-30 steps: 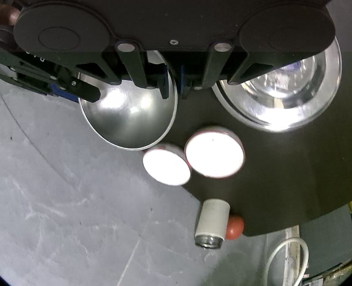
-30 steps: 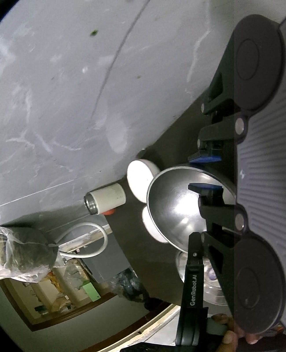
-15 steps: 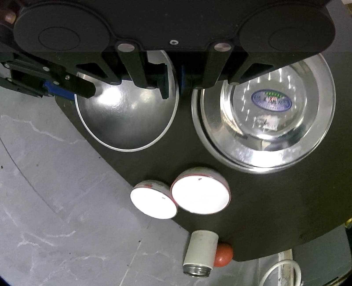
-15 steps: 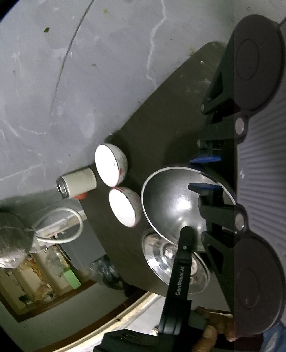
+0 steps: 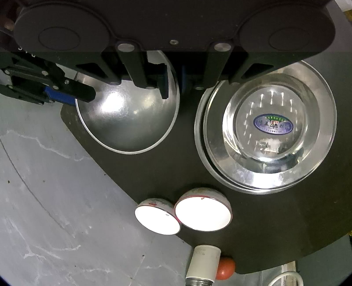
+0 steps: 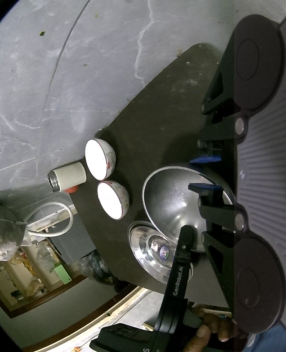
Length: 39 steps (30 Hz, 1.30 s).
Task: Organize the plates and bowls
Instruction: 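Carry the steel mixing bowl with the right gripper beside the plate stack, then open the right gripper and withdraw from the steel bowl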
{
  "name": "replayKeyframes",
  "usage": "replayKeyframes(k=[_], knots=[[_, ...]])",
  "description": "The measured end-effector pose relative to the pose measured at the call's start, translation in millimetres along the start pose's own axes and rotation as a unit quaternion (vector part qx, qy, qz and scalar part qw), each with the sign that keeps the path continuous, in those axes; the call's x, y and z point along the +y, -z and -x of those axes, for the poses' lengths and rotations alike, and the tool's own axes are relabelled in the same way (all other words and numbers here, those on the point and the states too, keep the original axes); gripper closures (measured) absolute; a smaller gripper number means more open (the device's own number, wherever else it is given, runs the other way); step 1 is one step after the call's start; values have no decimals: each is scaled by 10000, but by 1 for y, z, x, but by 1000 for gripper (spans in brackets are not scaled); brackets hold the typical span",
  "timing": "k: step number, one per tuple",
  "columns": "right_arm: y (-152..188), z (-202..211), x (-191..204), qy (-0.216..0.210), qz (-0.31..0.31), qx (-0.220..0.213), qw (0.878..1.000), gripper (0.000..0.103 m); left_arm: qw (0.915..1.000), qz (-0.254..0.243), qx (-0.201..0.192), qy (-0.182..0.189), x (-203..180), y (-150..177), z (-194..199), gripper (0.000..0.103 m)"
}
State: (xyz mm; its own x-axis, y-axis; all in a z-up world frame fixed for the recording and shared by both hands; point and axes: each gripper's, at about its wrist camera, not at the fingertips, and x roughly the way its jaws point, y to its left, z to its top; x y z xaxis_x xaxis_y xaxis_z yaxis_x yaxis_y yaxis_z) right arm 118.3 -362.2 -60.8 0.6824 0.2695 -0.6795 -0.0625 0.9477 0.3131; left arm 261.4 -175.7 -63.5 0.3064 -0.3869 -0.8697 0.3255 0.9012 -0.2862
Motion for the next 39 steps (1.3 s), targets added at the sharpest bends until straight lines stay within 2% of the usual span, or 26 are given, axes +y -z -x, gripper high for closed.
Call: replayKeyframes(k=[23, 28, 30, 32, 35, 39], knots=[[2, -8, -2, -132, -47, 68, 9999, 74, 9999, -57, -19, -112, 0, 4, 7, 86], [2, -9, -3, -139, -109, -16, 9998, 74, 9997, -159, 1, -177, 0, 3, 8, 78], [1, -8, -3, -118, -121, -58, 9998, 70, 9996, -212, -2, -201, -1, 3, 9, 73], [0, -8, -4, -110, -144, -77, 9998, 58, 9995, -243, -16, -198, -1, 3, 11, 71], [-1, -7, -7, -107, -196, -94, 9997, 52, 9990, -363, -53, -250, -5, 1, 15, 67], [-2, -6, -9, -103, -255, -152, 9995, 38, 9979, -505, -134, -387, -8, -2, 21, 51]])
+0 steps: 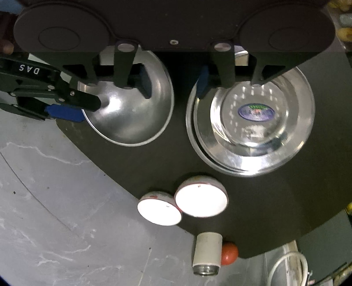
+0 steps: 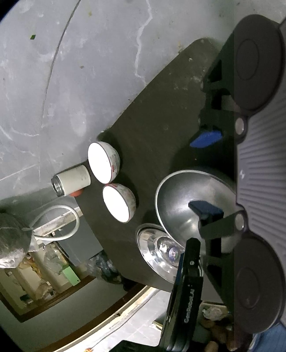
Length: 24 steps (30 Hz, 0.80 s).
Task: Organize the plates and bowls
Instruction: 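Open the right gripper and withdraw from the steel bowl, then reach the right gripper to a red-rimmed white bowl and grasp its rim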
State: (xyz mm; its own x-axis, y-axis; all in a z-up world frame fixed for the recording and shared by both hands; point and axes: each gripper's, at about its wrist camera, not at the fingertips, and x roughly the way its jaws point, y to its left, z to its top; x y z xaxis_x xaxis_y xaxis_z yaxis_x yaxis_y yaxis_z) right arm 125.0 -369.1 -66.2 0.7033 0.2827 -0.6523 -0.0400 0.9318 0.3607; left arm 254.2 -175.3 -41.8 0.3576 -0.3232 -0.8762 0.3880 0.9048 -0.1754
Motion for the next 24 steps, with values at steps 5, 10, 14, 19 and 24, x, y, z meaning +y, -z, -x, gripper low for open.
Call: replayKeyframes(k=[5, 10, 14, 19, 24], knots=[[-4, -3, 1, -40, -38, -55, 10000, 19, 9999, 35, -166, -24, 7, -7, 13, 39], [-11, -8, 7, -77, -2, -157, 9998, 4, 9983, 307, -487, -32, 25, -21, 26, 15], [-21, -13, 13, -109, 0, -257, 9996, 0, 9967, 489, -645, -47, 45, -36, 26, 7], [-40, -21, 22, 4, -60, -368, 9993, 0, 9948, 654, -770, -107, 69, -55, 25, 1], [-58, -40, 31, 580, -155, -307, 9977, 0, 9961, 337, -745, -318, 86, -79, 15, 1]])
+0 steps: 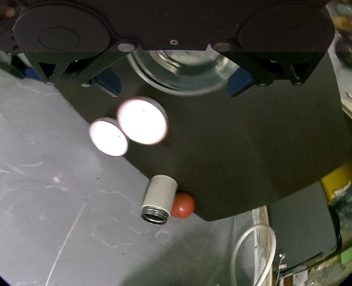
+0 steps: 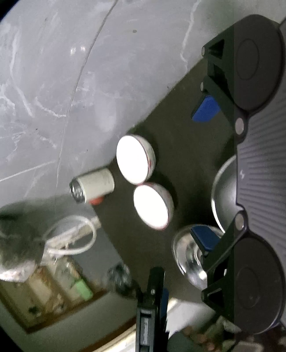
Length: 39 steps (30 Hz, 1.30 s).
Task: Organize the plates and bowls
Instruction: 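Reach the right gripper to a red-rimmed white bowl and grasp its rim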
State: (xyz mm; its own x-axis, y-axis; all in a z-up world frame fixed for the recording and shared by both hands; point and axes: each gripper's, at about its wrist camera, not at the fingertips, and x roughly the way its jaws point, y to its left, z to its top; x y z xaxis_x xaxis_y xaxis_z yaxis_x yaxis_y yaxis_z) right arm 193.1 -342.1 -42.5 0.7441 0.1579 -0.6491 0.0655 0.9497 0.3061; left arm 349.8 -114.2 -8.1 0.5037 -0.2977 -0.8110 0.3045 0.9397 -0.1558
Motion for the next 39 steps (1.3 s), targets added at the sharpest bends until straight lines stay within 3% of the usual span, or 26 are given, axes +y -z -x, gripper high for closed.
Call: replayKeyframes(k=[13, 21, 32, 39], knots=[[-30, -49, 29, 768, -649, 8, 9949, 0, 9977, -436, 307, 418, 28, -41, -81, 1], [-35, -78, 42, 1201, -789, 25, 9896, 1, 9957, -622, 498, 465, 31, -54, -117, 1], [-40, -101, 50, 1269, -831, 130, 9884, 26, 9955, -718, 547, 289, 29, -58, -130, 5], [-40, -107, 52, 1219, -846, 201, 9887, 44, 9940, -787, 619, 433, 23, -59, -134, 24]])
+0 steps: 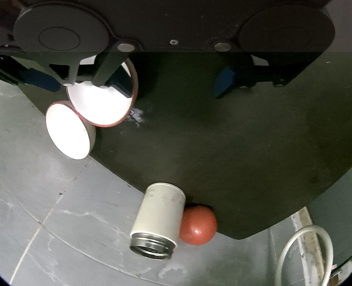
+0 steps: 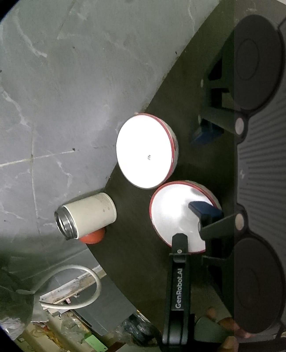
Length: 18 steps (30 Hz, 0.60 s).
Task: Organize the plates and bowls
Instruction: 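Reach the right gripper to a red-rimmed white bowl and grasp its rim, then lift the white bowl with the right gripper over the steel bowl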
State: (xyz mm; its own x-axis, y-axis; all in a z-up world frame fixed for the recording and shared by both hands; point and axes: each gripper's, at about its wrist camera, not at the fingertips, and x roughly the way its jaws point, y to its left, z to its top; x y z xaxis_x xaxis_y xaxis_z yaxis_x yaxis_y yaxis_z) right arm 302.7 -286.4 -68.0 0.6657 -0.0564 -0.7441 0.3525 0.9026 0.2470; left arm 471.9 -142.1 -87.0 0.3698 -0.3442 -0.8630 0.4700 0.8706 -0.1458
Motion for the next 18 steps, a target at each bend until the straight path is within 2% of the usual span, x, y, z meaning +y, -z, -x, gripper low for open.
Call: replayKeyframes(k=[2, 5, 8, 10, 11, 13, 18], knots=[[0, -1, 1, -34, 7, 20, 10000, 51, 10000, -74, 3, -37, -4, 0, -1, 27], [0, -3, 2, -94, 1, 27, 10000, 59, 9999, -169, 4, 16, -9, -2, -1, 39], [-1, -5, 2, -193, -10, 41, 9998, 69, 9996, -249, 15, 122, -14, -2, -2, 53], [-2, -6, 5, -234, 17, 50, 9997, 74, 9994, -262, 22, 225, -17, -3, -2, 67], [-2, -6, 5, -242, 31, 58, 9997, 75, 9993, -262, 23, 267, -18, -3, -2, 69], [-3, -8, 7, -219, 46, 98, 9997, 75, 9989, -278, 11, 372, -20, -1, -3, 80], [-5, -10, 13, -142, 174, 177, 9996, 80, 9981, -270, -15, 546, -23, 2, -3, 91]])
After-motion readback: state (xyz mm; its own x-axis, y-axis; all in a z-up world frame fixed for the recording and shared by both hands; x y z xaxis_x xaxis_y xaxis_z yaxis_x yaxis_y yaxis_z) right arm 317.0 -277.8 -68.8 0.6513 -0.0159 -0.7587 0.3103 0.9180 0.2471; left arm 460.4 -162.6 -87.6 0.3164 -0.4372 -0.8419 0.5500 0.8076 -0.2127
